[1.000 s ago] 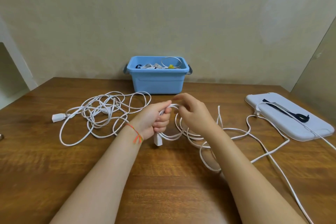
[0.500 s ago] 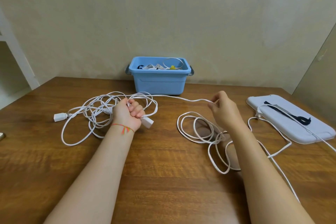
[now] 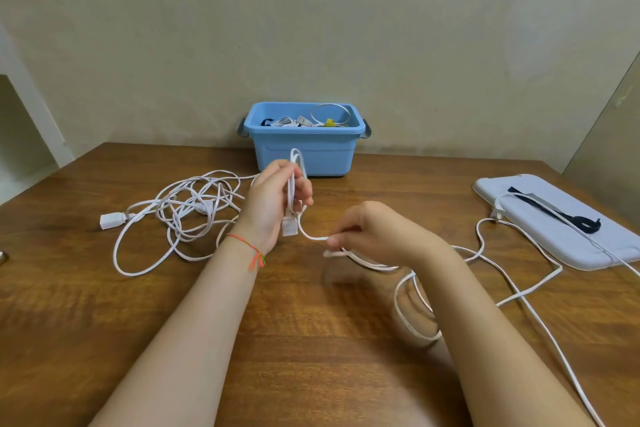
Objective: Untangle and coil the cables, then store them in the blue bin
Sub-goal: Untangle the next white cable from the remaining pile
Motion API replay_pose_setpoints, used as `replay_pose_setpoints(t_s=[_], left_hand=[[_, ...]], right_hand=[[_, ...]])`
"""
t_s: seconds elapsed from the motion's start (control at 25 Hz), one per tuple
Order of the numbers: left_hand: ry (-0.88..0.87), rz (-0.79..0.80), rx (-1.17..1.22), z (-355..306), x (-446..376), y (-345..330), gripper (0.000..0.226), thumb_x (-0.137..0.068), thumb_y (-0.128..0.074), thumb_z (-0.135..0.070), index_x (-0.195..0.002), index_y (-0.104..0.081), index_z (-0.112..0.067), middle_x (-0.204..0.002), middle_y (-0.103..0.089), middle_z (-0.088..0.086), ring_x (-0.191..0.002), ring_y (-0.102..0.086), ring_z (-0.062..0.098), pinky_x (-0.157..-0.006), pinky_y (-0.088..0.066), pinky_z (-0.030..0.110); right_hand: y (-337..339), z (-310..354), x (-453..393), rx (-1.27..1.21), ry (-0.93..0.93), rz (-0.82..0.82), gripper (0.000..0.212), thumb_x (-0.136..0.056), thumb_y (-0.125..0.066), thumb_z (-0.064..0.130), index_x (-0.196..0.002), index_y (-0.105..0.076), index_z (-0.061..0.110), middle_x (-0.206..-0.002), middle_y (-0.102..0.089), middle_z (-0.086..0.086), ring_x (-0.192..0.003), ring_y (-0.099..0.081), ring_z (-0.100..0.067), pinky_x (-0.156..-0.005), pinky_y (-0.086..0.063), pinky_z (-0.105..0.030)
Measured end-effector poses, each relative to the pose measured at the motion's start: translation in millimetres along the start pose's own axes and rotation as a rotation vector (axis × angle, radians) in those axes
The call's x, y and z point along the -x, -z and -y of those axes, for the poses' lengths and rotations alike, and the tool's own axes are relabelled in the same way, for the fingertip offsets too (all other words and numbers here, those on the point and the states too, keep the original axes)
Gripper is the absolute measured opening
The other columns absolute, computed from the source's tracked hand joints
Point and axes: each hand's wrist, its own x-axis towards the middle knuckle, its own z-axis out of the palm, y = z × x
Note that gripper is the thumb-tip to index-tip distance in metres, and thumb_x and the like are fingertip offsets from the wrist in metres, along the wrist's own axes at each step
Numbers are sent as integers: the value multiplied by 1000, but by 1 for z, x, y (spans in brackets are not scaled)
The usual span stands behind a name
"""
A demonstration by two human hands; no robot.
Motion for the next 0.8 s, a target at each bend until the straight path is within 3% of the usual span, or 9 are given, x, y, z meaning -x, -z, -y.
replay_pose_setpoints(t_s=[0.08, 0.2, 0.32, 0.4, 0.52, 0.56, 0.64, 0.72, 0.8], left_hand=[[-22, 59, -184, 2, 4, -6, 23, -106, -39, -18, -87, -51, -11, -64, -60, 8, -62, -59, 21, -61, -49, 26], [-6, 79, -354, 6, 6, -12, 24, -103, -44, -17, -82, -53, -10, -53, -50, 5, -50, -48, 18, -60, -47, 30], [-14, 83, -517, 9, 5, -13, 24, -101, -43, -21, -83, -55, -9, -52, -42, 1, -47, -38, 15, -55, -38, 32], [-30, 89, -703, 8, 5, -13, 27, -100, -44, -26, -84, -57, -9, -54, -47, -2, -51, -43, 14, -56, -38, 32], [-71, 123, -1004, 6, 5, -12, 29, -98, -47, -27, -78, -59, -10, -64, -54, -1, -63, -49, 16, -62, -40, 33], [-34, 144, -977, 5, 5, -12, 30, -98, -48, -24, -72, -58, -12, -61, -51, -2, -59, -47, 15, -59, -38, 32], [137, 259, -701, 2, 6, -9, 34, -100, -47, -21, -67, -53, -14, -50, -37, -4, -45, -32, 12, -48, -27, 28], [295, 376, -408, -2, 7, -6, 34, -104, -46, -27, -74, -53, -13, -48, -27, -4, -41, -22, 11, -45, -19, 24], [356, 371, -259, 0, 6, -3, 33, -105, -46, -31, -77, -50, -13, -49, -24, -4, -40, -20, 9, -41, -19, 21]], right_hand=[[2, 7, 4, -159, 51, 23, 19, -95, -65, 28, -76, -69, 33, -69, -65, 16, -67, -56, 1, -68, -45, -16], [7, 9, 8, -429, 47, -57, 27, -102, -53, 24, -81, -68, 14, -71, -66, -6, -65, -59, -10, -68, -50, -22], [9, 5, 8, -604, -41, -196, 36, -104, -49, 28, -73, -63, 17, -54, -50, 4, -55, -48, -16, -62, -43, -30], [12, 5, 9, -614, -122, -260, 36, -101, -54, 34, -73, -65, 14, -50, -45, 10, -50, -40, -10, -57, -38, -28], [22, -3, 14, -500, -173, -346, 42, -90, -67, 44, -71, -65, 5, -52, -45, 10, -48, -38, -2, -49, -34, -13], [25, -10, 14, -466, -187, -392, 43, -88, -69, 44, -73, -65, 4, -56, -46, 6, -49, -39, -3, -49, -34, -14], [26, -29, 10, -332, -275, -552, 36, -95, -61, 41, -78, -68, 10, -64, -52, 1, -57, -46, -7, -57, -37, -24], [20, -44, 2, 6, -474, -801, 27, -103, -49, 30, -93, -67, 12, -85, -61, -5, -85, -56, -21, -73, -36, -34], [11, -43, -2, 255, -548, -876, 23, -101, -47, 14, -118, -61, 9, -112, -56, -13, -108, -48, -31, -88, -33, -39]])
